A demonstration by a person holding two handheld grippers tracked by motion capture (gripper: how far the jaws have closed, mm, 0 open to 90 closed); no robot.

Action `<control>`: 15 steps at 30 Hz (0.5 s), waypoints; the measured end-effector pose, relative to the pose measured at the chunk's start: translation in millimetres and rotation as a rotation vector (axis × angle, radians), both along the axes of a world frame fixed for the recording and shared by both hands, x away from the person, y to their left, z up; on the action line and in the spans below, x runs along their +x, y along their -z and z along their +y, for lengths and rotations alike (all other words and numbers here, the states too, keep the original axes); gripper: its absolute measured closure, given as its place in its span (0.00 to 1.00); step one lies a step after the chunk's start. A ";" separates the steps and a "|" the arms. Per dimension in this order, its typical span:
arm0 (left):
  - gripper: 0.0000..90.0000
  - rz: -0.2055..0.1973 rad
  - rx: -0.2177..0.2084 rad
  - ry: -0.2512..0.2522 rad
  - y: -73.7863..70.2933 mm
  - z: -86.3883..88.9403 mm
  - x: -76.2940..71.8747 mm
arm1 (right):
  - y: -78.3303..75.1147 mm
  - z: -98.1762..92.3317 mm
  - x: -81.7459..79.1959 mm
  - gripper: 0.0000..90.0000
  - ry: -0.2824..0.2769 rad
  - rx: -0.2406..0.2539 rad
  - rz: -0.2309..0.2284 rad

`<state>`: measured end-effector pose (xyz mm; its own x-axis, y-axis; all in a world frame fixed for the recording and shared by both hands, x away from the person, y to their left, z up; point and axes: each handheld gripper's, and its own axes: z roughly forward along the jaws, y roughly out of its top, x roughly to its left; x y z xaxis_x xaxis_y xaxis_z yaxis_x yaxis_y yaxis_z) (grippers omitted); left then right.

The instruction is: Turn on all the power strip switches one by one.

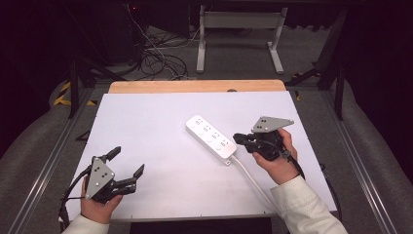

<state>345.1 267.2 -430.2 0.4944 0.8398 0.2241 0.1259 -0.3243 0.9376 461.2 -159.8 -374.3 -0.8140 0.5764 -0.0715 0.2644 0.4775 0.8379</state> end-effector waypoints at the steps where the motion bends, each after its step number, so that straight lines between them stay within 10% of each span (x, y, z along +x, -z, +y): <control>1: 0.15 -0.001 0.000 0.000 -0.1 0.0 -0.1 | -0.1 1.4 1.1 1.00 0.003 -0.008 0.007; 15: 0.15 0.004 0.000 0.001 0.2 0.1 0.0 | 14.4 25.8 28.2 1.00 0.008 -0.097 0.141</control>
